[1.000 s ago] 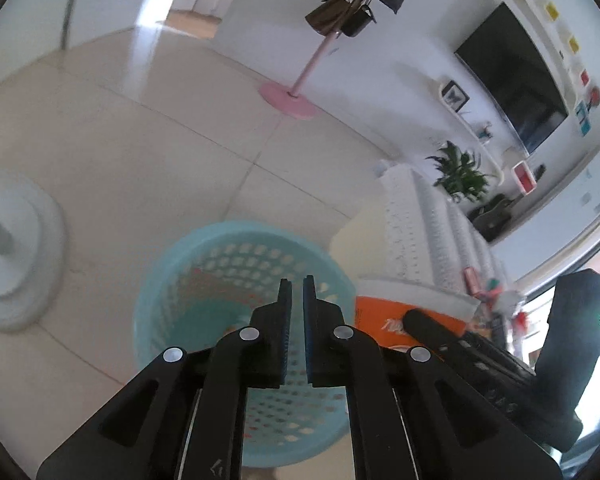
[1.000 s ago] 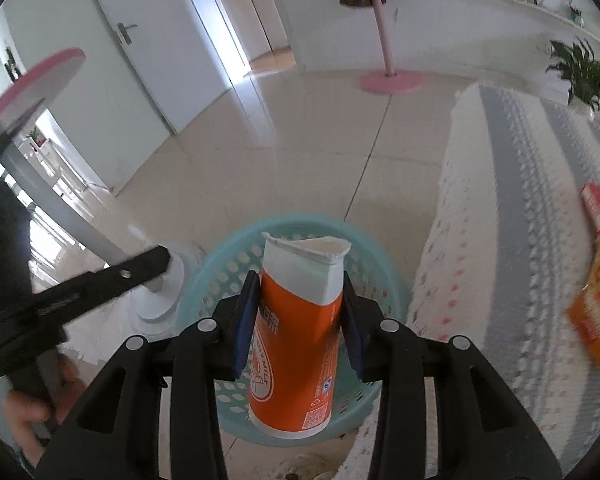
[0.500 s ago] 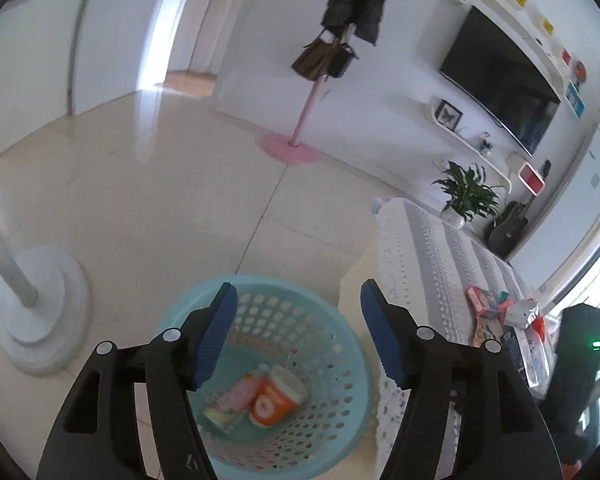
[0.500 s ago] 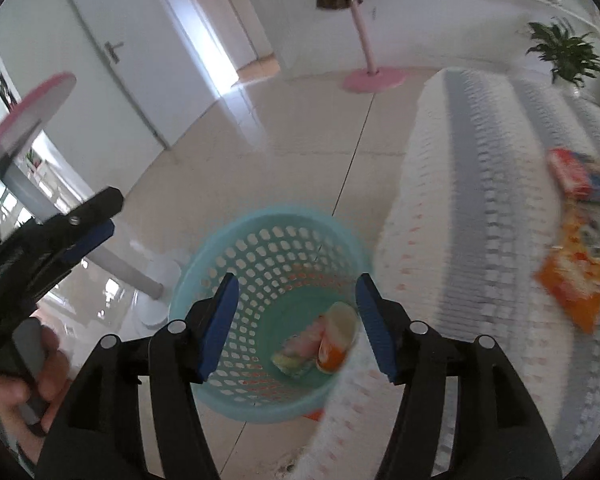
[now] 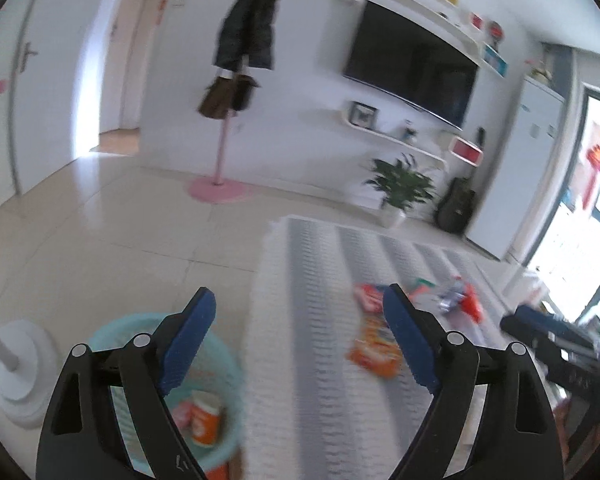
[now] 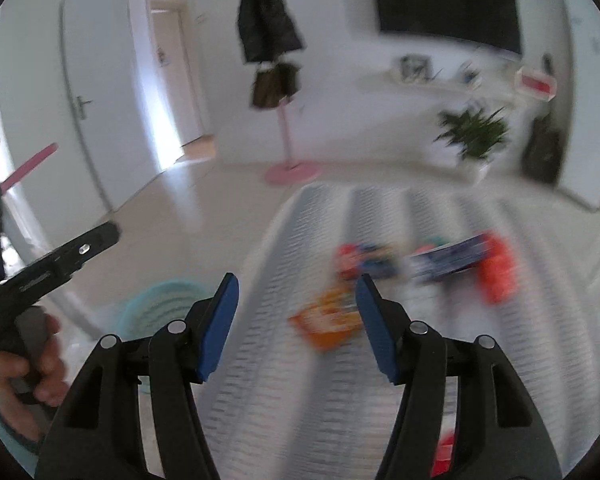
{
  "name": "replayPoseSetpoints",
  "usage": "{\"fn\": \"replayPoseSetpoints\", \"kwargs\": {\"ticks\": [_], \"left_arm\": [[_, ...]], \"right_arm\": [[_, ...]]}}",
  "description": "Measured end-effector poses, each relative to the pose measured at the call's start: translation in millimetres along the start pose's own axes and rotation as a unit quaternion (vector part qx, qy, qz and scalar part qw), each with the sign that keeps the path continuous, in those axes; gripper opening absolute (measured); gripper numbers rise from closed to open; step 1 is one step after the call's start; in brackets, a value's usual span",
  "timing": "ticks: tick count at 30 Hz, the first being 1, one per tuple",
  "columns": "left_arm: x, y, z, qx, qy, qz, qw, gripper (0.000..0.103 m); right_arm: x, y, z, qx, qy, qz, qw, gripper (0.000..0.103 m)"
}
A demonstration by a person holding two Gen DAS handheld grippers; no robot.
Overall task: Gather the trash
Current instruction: 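Grasp the white milk carton with the left tool while the right grasps the clear bottle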
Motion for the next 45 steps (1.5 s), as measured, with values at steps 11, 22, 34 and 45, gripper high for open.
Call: {"fn": "replayPoseSetpoints", "kwargs": {"ticks": [11, 22, 34, 45], "left_arm": [[-104, -161, 74, -0.062, 0.105, 0.056, 0.9909, 0.086], [-215, -218, 133, -0.139, 0.228, 0.029, 0.9634, 0.086], [-225, -184, 145, -0.105, 0.277, 0.060, 0.9531, 0.060], [-262, -194, 104, -0.090, 0.306, 0.053, 0.9462, 0.070]], "right_arm": [[-16, -174, 21, -0.065, 0.029, 0.100, 0.992, 0.057], [-124, -201, 41, -0.115, 0.141, 0.036, 0.983, 0.057], [-155, -201, 63, -0.127, 0.198, 0.030, 0.971, 0.045], [-153, -208, 62, -0.118, 0.207, 0.026, 0.971, 0.045]]}}
Point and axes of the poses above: each gripper's, at about its wrist camera, not at the fingertips, and x roughly against the way its jaws point, y to its left, z to its underside, the point moved 10 cm from there along -x, roughly the way its jaws point, and after that the axes turned 12 degrees about y, right-handed, at the moved point
